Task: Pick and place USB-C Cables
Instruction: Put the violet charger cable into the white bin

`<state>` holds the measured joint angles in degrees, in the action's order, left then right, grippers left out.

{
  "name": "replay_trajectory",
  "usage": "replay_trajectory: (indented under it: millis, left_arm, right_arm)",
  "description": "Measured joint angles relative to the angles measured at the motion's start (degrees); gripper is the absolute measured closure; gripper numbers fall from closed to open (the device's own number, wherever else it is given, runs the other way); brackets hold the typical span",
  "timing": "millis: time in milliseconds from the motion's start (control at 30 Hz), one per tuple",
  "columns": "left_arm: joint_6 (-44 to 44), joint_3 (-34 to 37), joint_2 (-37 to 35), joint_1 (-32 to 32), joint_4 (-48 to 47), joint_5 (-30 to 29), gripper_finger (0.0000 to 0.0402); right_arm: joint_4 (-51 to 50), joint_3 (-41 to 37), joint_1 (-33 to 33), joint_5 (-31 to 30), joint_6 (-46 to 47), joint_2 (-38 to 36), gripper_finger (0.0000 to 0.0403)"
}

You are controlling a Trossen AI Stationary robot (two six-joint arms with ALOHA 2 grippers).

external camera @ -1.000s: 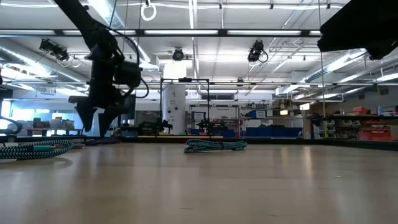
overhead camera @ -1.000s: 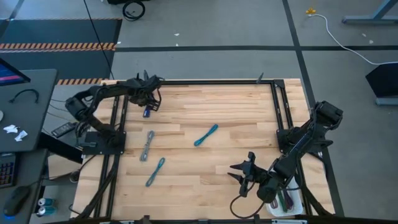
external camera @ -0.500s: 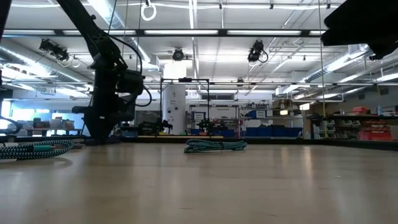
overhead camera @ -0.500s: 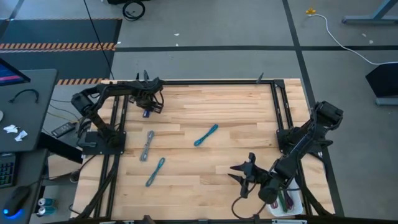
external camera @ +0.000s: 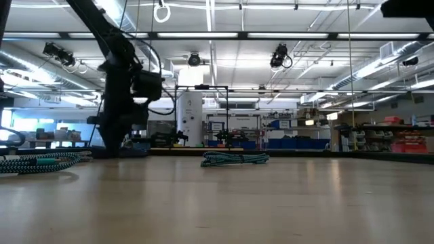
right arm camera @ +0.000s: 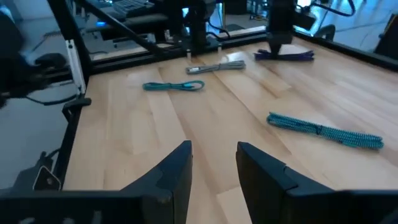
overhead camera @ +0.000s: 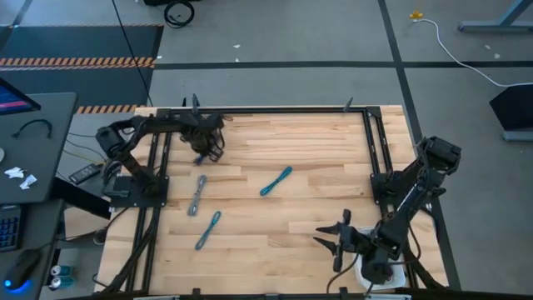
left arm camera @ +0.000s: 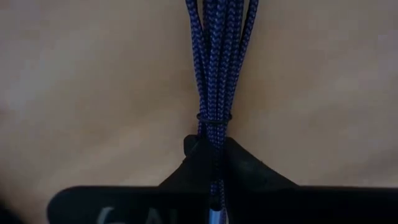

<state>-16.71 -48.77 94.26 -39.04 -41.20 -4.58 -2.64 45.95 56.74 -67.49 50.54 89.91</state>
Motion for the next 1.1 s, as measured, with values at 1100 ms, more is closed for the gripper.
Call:
replay_trajectory:
  millis: [1100]
  left_arm:
    - [11.01,7.08,-10.89,52.17,70.46,-4.83,0.0377]
  right_arm:
    - [63.78,-15.71,-24.20,22.46,-44.56,0.02,0.0126]
